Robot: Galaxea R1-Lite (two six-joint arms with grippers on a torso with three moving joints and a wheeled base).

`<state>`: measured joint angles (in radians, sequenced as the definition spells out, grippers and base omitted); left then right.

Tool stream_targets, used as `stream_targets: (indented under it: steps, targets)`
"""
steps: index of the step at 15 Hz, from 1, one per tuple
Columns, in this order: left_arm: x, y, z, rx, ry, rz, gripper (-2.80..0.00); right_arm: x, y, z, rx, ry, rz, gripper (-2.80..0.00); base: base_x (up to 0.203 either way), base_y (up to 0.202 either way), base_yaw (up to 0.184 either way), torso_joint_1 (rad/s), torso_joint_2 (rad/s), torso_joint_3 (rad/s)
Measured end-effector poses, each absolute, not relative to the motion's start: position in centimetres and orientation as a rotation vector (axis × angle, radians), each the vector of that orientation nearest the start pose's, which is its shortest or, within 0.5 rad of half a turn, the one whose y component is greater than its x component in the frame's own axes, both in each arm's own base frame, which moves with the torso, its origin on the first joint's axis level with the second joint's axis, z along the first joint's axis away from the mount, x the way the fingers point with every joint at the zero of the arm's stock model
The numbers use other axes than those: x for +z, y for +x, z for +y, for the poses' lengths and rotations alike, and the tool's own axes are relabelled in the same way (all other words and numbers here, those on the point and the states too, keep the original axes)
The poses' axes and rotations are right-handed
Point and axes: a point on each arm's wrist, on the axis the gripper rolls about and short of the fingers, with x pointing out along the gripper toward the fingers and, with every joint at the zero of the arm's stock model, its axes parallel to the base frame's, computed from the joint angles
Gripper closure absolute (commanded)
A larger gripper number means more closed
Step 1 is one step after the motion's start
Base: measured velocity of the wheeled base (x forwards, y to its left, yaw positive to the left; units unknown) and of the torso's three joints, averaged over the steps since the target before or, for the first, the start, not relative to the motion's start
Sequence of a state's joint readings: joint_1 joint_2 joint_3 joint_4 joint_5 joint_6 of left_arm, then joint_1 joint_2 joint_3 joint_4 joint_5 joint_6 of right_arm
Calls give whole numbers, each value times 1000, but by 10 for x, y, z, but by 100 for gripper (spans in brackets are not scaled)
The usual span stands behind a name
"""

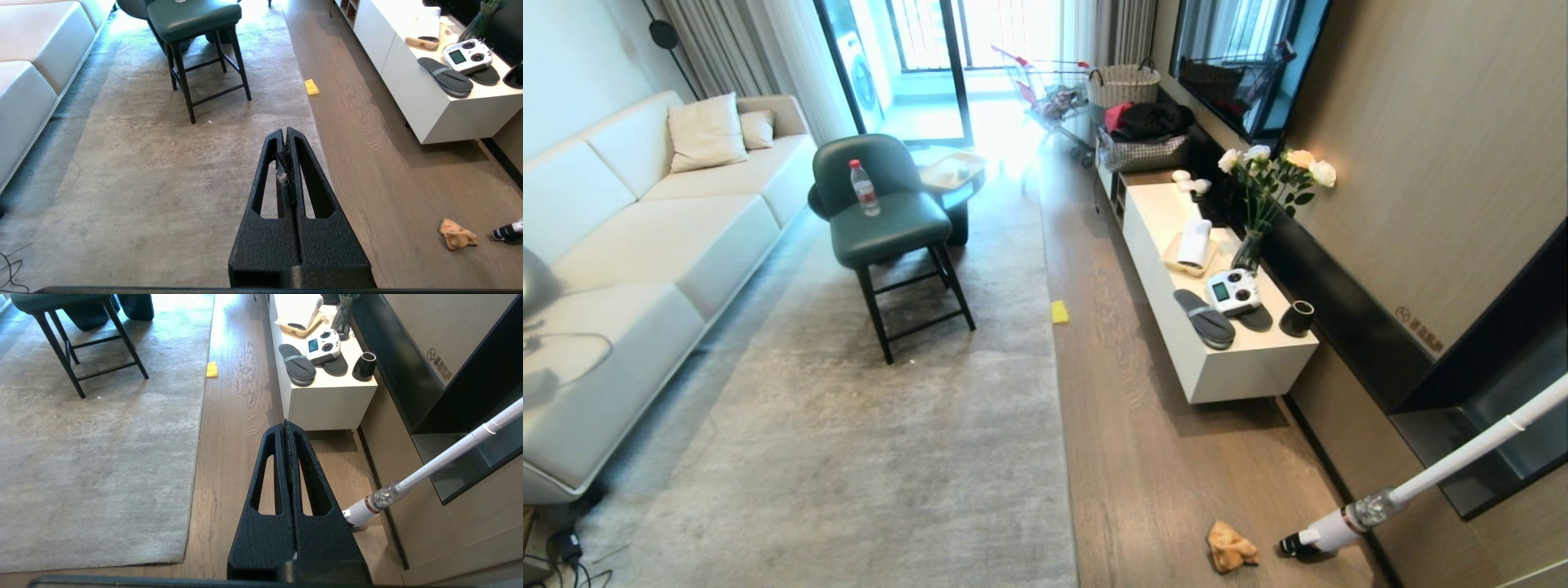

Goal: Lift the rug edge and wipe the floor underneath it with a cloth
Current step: Lift up the carpet

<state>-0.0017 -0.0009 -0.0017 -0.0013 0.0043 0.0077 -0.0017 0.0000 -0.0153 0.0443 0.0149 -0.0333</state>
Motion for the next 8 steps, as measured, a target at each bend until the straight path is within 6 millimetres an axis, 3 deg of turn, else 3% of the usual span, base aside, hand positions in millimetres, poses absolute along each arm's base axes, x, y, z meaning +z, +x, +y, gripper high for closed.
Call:
stream_targets:
  steps: [8]
  targets:
    - [76, -23, 0, 3, 8, -3, 0, 75, -24, 0, 12, -15, 30, 0, 0, 0, 0, -37, 83, 47]
